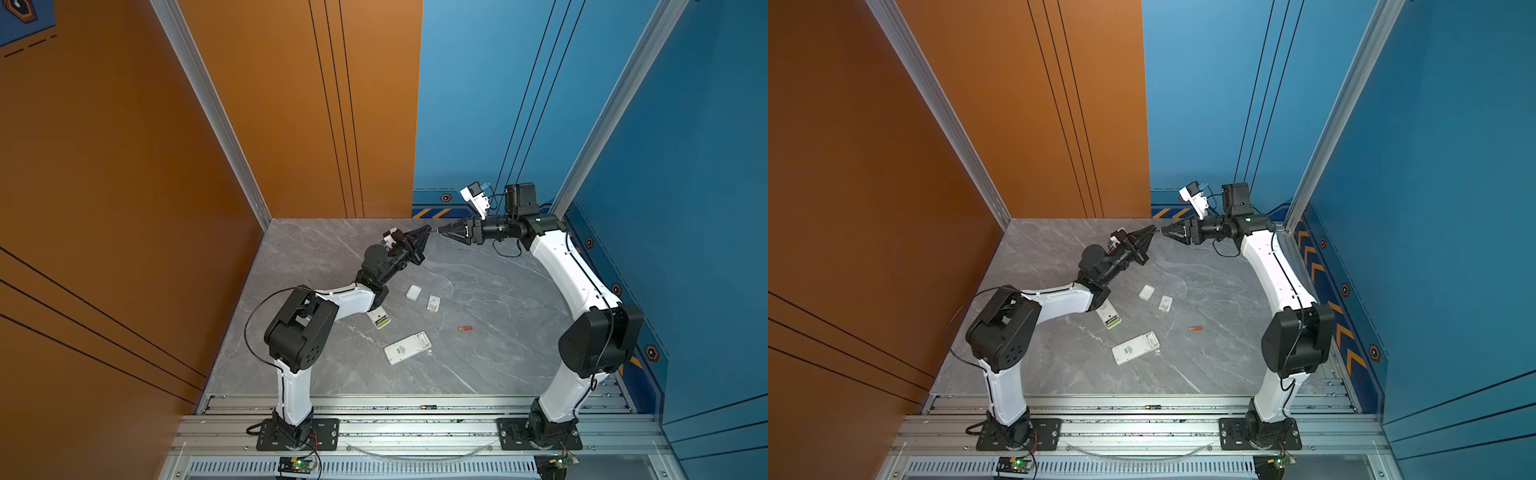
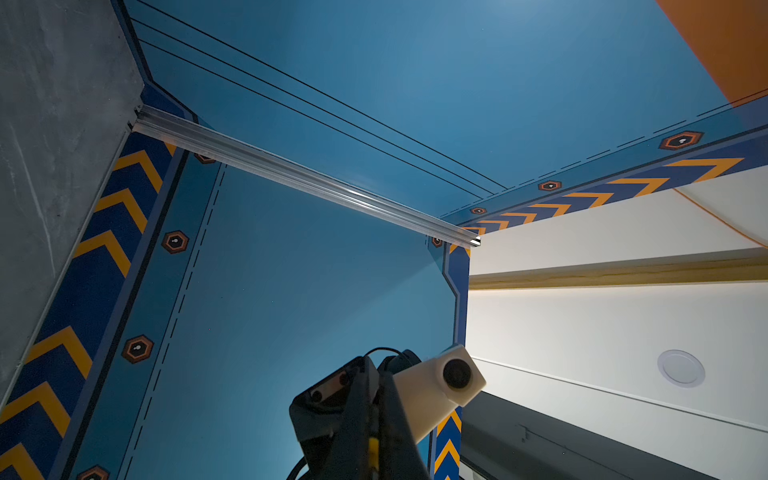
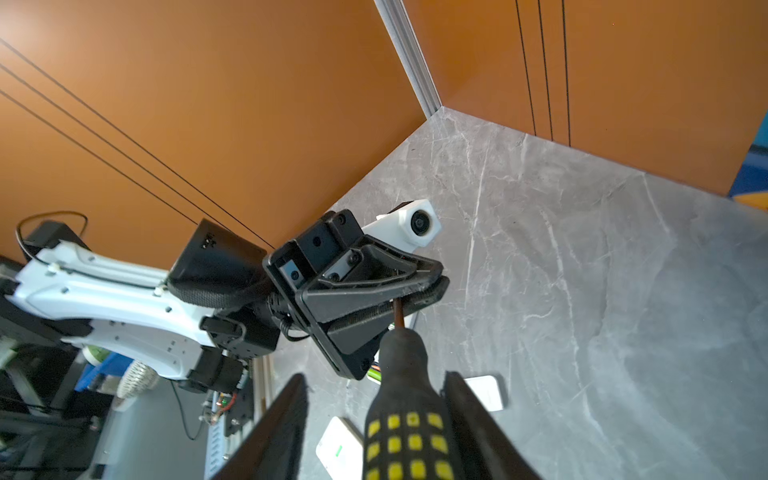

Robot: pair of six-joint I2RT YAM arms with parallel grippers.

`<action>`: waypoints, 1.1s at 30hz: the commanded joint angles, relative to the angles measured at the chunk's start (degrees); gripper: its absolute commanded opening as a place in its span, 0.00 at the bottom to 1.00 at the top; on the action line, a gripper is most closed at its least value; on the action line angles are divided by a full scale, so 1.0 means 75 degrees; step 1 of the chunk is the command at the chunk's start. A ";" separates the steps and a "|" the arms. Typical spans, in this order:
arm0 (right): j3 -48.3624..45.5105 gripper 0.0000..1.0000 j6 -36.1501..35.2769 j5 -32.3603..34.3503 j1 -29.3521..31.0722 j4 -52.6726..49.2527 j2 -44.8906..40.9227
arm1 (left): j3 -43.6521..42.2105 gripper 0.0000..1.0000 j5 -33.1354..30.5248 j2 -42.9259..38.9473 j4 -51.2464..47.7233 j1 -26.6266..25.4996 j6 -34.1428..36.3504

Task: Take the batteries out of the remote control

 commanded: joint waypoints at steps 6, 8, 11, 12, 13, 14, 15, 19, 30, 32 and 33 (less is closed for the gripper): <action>0.0010 0.30 0.0199 -0.0002 -0.0015 0.0098 0.0171 | 0.0333 0.00 0.0213 0.0180 0.0423 -0.0186 -0.2658; -0.0011 0.25 0.0227 -0.0001 -0.0021 0.0095 0.0166 | 0.0358 0.00 0.0262 0.0193 0.0423 -0.0203 -0.2652; -0.0026 0.14 0.0266 -0.0015 -0.0031 0.0086 0.0142 | 0.0378 0.00 0.0289 0.0242 0.0425 -0.0221 -0.2621; -0.0026 0.10 0.0278 -0.0035 -0.0039 0.0083 0.0129 | 0.0400 0.00 0.0303 0.0271 0.0454 -0.0221 -0.2605; -0.0037 0.06 0.0294 -0.0010 -0.0037 0.0062 0.0111 | 0.0381 0.00 0.0291 0.0283 0.0470 -0.0212 -0.2567; -0.0037 0.03 0.0311 0.0031 -0.0030 0.0049 0.0070 | 0.0356 0.00 0.0291 0.0275 0.0469 -0.0192 -0.2513; -0.0038 0.00 0.0327 0.0113 -0.0026 0.0018 0.0024 | 0.0305 0.13 0.0362 0.0247 0.0449 -0.0147 -0.2425; -0.0165 0.00 0.0650 0.1393 0.0010 -0.0362 -0.0309 | -0.0083 0.51 0.0974 -0.0074 0.0009 0.0465 -0.1584; -0.0979 0.00 0.2545 0.5779 0.1207 -0.1229 -0.1929 | -0.1666 0.98 0.2994 -0.2124 -0.4868 0.3028 0.3233; -0.0873 0.00 0.2603 0.6428 0.1574 -0.1524 -0.2006 | -0.1166 0.98 0.3166 -0.2532 -0.7120 0.3419 0.5128; -0.0848 0.00 0.2712 0.6566 0.1699 -0.1611 -0.2026 | -0.0515 0.98 0.3009 -0.2741 -0.8943 0.3540 0.6644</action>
